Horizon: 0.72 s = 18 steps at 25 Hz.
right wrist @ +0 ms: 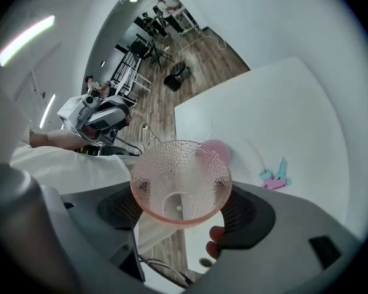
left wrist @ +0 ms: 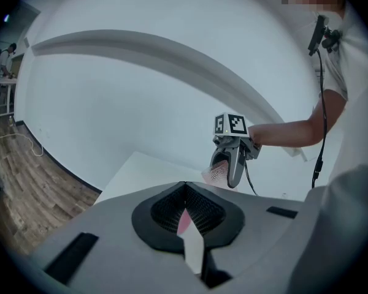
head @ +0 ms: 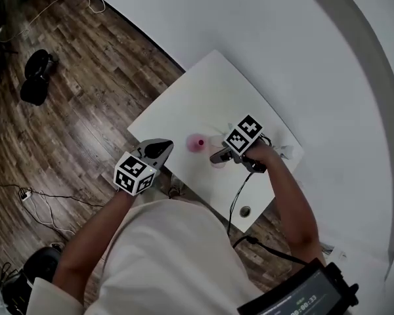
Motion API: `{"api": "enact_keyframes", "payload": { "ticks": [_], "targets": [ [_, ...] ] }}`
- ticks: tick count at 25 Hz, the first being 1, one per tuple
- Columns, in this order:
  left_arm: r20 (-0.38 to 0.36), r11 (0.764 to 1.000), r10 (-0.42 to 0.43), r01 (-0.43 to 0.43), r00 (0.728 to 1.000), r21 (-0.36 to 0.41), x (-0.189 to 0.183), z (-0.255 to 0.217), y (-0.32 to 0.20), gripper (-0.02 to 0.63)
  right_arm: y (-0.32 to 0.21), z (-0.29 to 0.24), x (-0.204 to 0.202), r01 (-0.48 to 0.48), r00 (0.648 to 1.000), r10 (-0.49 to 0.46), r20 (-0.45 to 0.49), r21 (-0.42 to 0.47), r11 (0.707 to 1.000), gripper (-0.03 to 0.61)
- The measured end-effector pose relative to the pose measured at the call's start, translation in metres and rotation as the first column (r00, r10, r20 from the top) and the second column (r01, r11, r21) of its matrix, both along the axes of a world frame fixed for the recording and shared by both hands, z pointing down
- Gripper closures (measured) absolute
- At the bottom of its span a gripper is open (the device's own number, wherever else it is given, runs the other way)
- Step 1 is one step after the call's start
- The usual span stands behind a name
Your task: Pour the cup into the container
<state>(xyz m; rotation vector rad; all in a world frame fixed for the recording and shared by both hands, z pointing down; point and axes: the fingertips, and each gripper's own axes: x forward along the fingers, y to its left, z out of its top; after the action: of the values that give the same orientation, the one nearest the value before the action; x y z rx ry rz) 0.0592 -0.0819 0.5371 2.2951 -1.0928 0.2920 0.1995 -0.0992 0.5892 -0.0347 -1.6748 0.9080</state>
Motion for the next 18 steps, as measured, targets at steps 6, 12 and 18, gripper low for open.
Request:
{"api": "enact_keyframes", "payload": {
  "ticks": [6,12,18],
  "targets": [
    [0.005,1.0,-0.012,0.012,1.0,0.009,0.03,-0.01,-0.002,0.603,-0.007,-0.008,0.016,-0.108,0.989,0.082,0.125,0.221,0.969,0.206],
    [0.035,0.999,-0.025,0.024,0.999,0.023,0.053,-0.017,0.004,0.603,-0.004,-0.031,0.023,-0.207,0.958,0.105,0.266,0.39,0.898,0.206],
    [0.121,0.998,-0.016,0.009,0.993,0.058,0.069,-0.018,0.01,0.603,-0.002,-0.057,0.032,-0.345,0.905,0.136,0.402,0.509,0.788,0.206]
  ]
}}
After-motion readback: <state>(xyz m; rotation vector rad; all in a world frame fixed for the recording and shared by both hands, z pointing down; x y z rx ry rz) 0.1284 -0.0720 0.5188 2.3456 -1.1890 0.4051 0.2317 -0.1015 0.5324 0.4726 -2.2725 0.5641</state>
